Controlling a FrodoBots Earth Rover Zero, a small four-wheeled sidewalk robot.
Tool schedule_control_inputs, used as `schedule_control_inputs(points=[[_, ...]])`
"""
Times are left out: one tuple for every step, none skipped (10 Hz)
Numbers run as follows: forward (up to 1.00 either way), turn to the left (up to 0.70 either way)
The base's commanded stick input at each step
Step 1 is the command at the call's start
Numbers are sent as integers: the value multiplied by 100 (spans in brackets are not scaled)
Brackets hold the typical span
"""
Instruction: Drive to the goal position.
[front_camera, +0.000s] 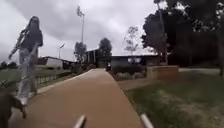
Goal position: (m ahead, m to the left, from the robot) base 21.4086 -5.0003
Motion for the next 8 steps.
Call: schedule_control_inputs(points=[[100, 31], [100, 35], [100, 32], [100, 31], [100, 31], [100, 31], [100, 30], [100, 25]])
